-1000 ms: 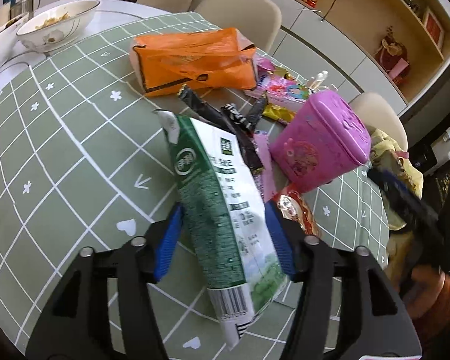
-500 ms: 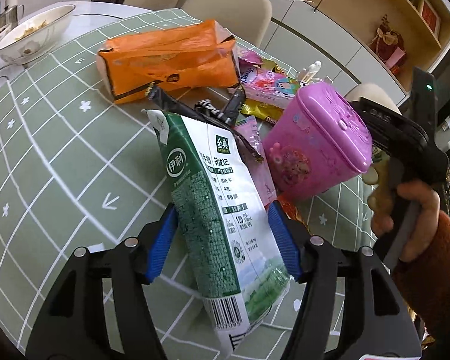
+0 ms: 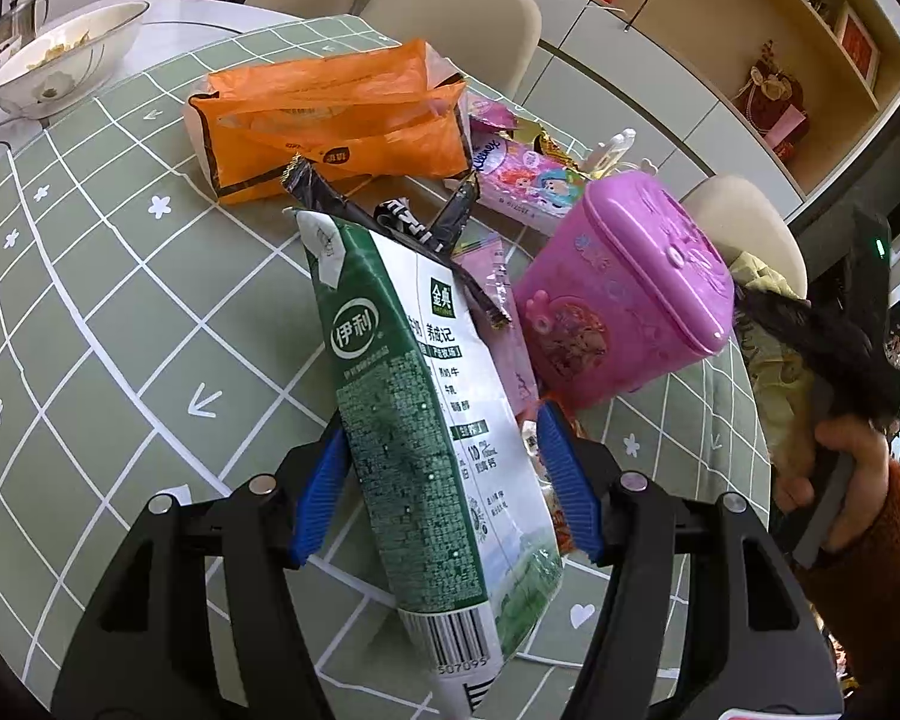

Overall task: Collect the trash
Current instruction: 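Grasp the yellow nabati wafer pack with the right tool, then carry the milk carton and wafer pack over the yellow trash bag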

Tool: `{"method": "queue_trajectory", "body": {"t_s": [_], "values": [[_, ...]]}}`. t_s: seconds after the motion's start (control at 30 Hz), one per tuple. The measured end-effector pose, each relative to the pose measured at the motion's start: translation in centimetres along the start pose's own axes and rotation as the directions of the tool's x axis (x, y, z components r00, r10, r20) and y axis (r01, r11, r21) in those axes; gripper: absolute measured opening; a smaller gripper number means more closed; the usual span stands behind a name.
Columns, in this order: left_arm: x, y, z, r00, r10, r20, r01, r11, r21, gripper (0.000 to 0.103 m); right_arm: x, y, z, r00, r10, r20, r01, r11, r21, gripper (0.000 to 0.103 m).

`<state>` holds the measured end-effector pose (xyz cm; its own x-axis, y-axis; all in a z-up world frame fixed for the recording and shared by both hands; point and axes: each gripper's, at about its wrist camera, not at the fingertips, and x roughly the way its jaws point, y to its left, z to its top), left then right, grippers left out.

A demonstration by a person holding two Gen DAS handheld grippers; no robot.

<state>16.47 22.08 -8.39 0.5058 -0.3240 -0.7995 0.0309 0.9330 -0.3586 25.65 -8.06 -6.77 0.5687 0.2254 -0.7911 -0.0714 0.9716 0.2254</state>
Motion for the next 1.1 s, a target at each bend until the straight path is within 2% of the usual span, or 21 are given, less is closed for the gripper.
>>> {"method": "queue_trajectory", "body": {"t_s": [0.13, 0.27, 0.3, 0.37, 0.53, 0.7, 0.77, 0.8, 0.83, 0.87, 0.93, 1.0, 1.03, 1.1], "values": [[-0.4, -0.5, 0.0, 1.0, -0.002, 0.008, 0.002, 1.0, 0.008, 0.058, -2.4, -2.6, -3.2, 0.998, -0.03, -0.05, 0.031, 0.999, 0.026, 0.007], [-0.8, -1.2, -0.2, 1.0, -0.004, 0.013, 0.003, 1.0, 0.03, 0.058, -4.2, -3.1, -4.8, 0.998, -0.046, -0.037, 0.044, 0.998, -0.035, 0.011], [-0.9, -1.4, -0.2, 1.0, -0.002, 0.014, 0.002, 0.999, 0.035, 0.058, -4.5, -2.7, -4.8, 0.998, -0.055, -0.025, 0.053, 0.996, -0.076, 0.021], [-0.9, -1.5, -0.1, 1.0, 0.0, 0.015, -0.001, 0.999, 0.04, 0.058, -4.6, -2.1, -4.5, 1.0, -0.01, -0.02, 0.007, 0.991, -0.135, 0.037], [-0.9, -1.8, -0.2, 1.0, 0.018, 0.013, -0.018, 0.999, 0.044, 0.059, -2.1, -0.4, -3.6, 0.996, 0.047, -0.079, -0.064, 0.971, -0.23, 0.038], [-0.9, -1.4, -0.2, 0.999, 0.041, 0.003, -0.041, 0.999, 0.017, 0.059, 1.5, -0.1, -3.6, 0.986, 0.033, -0.164, -0.074, 0.964, -0.256, 0.038], [-1.1, -1.4, -0.1, 0.999, 0.044, 0.006, -0.044, 0.999, 0.013, 0.059, 1.4, -0.1, -3.8, 0.983, 0.043, -0.177, -0.089, 0.961, -0.261, 0.038], [-1.3, -1.3, 0.0, 0.999, 0.044, 0.007, -0.044, 0.999, 0.011, 0.059, 1.3, -0.1, -3.9, 0.981, 0.049, -0.186, -0.098, 0.96, -0.261, 0.035], [-1.4, -1.2, 0.1, 0.999, 0.045, 0.008, -0.045, 0.999, 0.006, 0.059, 1.2, -0.1, -4.1, 0.981, 0.044, -0.188, -0.095, 0.959, -0.268, 0.03], [-1.4, -1.1, 0.2, 0.999, 0.046, 0.007, -0.046, 0.999, -0.002, 0.059, 0.9, 0.0, -4.5, 0.982, 0.02, -0.186, -0.074, 0.955, -0.288, 0.02], [-1.3, -0.8, 0.4, 0.999, 0.05, -0.001, -0.05, 0.999, -0.02, 0.059, 0.4, 0.0, -4.8, 0.985, -0.004, -0.173, -0.049, 0.951, -0.304, 0.013], [-1.2, -0.5, 0.5, 0.999, 0.049, -0.008, -0.05, 0.998, -0.034, 0.053, -0.5, -0.4, -5.1, 0.987, -0.015, -0.159, -0.032, 0.957, -0.288, 0.009], [-1.0, -0.3, 0.6, 0.999, 0.05, -0.018, -0.051, 0.998, -0.038, 0.04, -1.0, -0.7, -5.2, 0.989, -0.016, -0.15, -0.025, 0.962, -0.271, 0.009], [-0.7, 0.0, 0.5, 0.998, 0.051, -0.035, -0.053, 0.997, -0.061, 0.035, -2.0, -1.1, -5.3, 0.991, -0.022, -0.132, -0.012, 0.968, -0.249, 0.007]]}}
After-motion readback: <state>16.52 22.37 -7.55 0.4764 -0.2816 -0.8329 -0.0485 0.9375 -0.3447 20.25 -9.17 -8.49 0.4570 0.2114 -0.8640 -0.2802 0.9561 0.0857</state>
